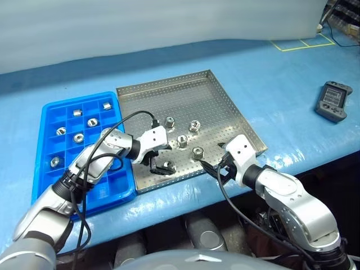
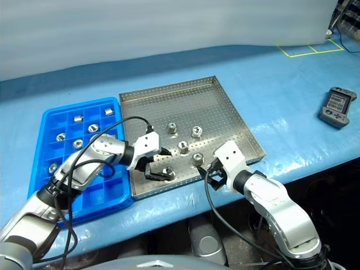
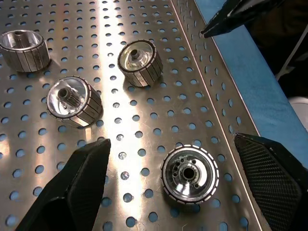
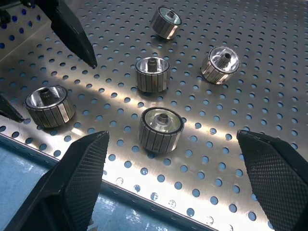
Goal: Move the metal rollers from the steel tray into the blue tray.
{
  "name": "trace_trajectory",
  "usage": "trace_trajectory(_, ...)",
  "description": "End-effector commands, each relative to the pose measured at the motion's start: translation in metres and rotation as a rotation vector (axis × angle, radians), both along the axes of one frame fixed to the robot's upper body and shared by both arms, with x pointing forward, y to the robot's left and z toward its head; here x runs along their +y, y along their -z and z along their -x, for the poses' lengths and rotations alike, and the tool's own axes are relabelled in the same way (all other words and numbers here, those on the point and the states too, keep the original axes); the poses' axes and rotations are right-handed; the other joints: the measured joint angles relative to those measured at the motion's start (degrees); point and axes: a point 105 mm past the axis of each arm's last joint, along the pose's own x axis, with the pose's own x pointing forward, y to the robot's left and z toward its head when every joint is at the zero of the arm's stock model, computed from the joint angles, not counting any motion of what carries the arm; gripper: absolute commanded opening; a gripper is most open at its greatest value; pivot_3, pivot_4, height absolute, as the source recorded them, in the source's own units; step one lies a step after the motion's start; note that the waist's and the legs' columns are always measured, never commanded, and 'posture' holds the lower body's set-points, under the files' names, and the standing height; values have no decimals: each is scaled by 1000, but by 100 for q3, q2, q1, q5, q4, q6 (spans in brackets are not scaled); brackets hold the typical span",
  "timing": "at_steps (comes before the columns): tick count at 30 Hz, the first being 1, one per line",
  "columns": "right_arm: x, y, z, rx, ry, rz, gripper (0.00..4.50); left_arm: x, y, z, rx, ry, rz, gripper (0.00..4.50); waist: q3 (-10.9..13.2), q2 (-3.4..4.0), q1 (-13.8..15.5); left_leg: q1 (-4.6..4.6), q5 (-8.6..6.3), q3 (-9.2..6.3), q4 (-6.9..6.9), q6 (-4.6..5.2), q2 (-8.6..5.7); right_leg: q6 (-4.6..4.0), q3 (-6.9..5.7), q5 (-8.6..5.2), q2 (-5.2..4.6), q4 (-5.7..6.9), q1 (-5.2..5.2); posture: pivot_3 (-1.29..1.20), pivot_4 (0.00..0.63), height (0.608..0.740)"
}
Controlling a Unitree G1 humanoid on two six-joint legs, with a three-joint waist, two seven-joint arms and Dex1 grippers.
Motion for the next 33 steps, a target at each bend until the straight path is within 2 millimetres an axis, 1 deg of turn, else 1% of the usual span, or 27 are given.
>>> trace_trajectory(1, 6, -15, 0, -70, -18, -17, 4500, 0, 1, -1, -20, 30, -38, 4460, 0, 0, -5, 0, 0, 0, -1, 0, 0, 0, 0, 0, 0, 0, 0, -303, 150, 740)
trace_trajectory(5, 8, -16, -1, -80, -16, -28, 4500, -2, 4, 2, -9, 54, -58, 4460, 0, 0, -5, -1, 0, 0, -3, 0, 0, 0, 0, 0, 0, -1, -2, -301, 150, 740)
trace_trajectory(7, 9, -17, -1, -82, -20, -29, 4500, -3, 6, 4, -6, 74, -67, 4100, 0, 0, -4, -1, 0, 0, -3, 0, 0, 0, 0, -1, -1, -1, -2, -303, 150, 740)
trace_trajectory(9, 10, -17, -2, -87, -20, -31, 4500, -6, 6, 5, -2, 86, -55, 3593, 0, 0, -4, -1, 0, 0, -4, 0, 0, 0, 0, -1, -1, -1, -2, -302, 150, 740)
trace_trajectory(13, 10, -18, -2, -92, -14, -33, 4500, -9, 3, 7, -2, 89, -32, 2191, 0, 0, -1, -1, 0, 0, -5, 0, 0, 0, 0, -1, 0, -1, -2, -298, 150, 740)
trace_trajectory(14, 10, -18, -3, -92, -15, -33, 4500, -10, 2, 7, -3, 88, -24, 1890, 0, 0, -2, -1, 0, 0, -5, 0, 0, 0, 0, -1, 0, -1, -2, -297, 150, 740)
trace_trajectory(15, 10, -18, -3, -92, -17, -33, 4500, -10, 1, 7, -4, 83, -12, 1684, 0, 0, -2, -1, 0, 0, -5, 0, 0, 0, 0, -1, 0, -1, -2, -294, 150, 740)
trace_trajectory(18, 11, -18, -3, -92, -21, -32, 4500, -11, -5, 5, -16, 46, 32, 1683, 0, 0, 1, 0, 0, 0, -5, 0, 0, 0, 0, -1, 0, 0, -2, -287, 150, 740)
trace_trajectory(21, 14, -19, -4, -90, -41, -31, 4500, -8, -27, -12, -85, -120, 179, 1683, 1, 1, 18, 0, 0, 0, -5, 0, 0, 0, 1, -1, -1, 0, -2, -271, 150, 740)
trace_trajectory(24, 17, -21, -5, -93, -65, -31, 4500, 1, -48, -28, -173, -319, 312, 1683, 1, 0, 58, -1, 0, -2, -5, 0, 0, 2, 0, 0, -1, 0, -2, -248, 150, 740)
trace_trajectory(25, 18, -21, -5, -94, -70, -31, 4500, 4, -52, -31, -191, -366, 336, 1683, 1, 0, 67, -1, 0, -3, -4, 0, 0, 2, -1, 0, 0, 1, -2, -248, 150, 740)
trace_trajectory(27, 24, -24, -6, -101, -105, -34, 4500, 21, -68, -38, -292, -534, 403, 1683, 1, 1, 81, 1, 0, -3, -4, 0, 1, 2, 0, 1, 1, 1, -1, -220, 150, 740)
trace_trajectory(29, 31, -27, -7, -111, -152, -39, 4500, 41, -80, -40, -376, -703, 459, 1683, 1, 1, 97, 1, 0, -1, -5, 0, 0, 4, 2, 2, 0, 2, 0, -188, 150, 740)
trace_trajectory(31, 39, -29, -8, -117, -200, -46, 4500, 63, -83, -37, -443, -849, 459, 1683, 1, 1, 133, 1, 0, -3, -4, 0, 1, 5, 1, 2, 1, 2, 0, -166, 150, 740)
trace_trajectory(32, 42, -29, -8, -118, -216, -47, 4500, 70, -84, -36, -465, -897, 454, 1683, 1, 1, 171, 5, 0, -4, -4, 0, 1, 5, 1, 3, 1, 4, 1, -155, 150, 740)
trace_trajectory(33, 46, -30, -8, -119, -246, -45, 4500, 81, -84, -31, -481, -980, 457, 1683, 1, 1, 231, 5, 0, -6, -4, 0, 1, 5, 0, 3, 2, 7, 2, -138, 150, 740)
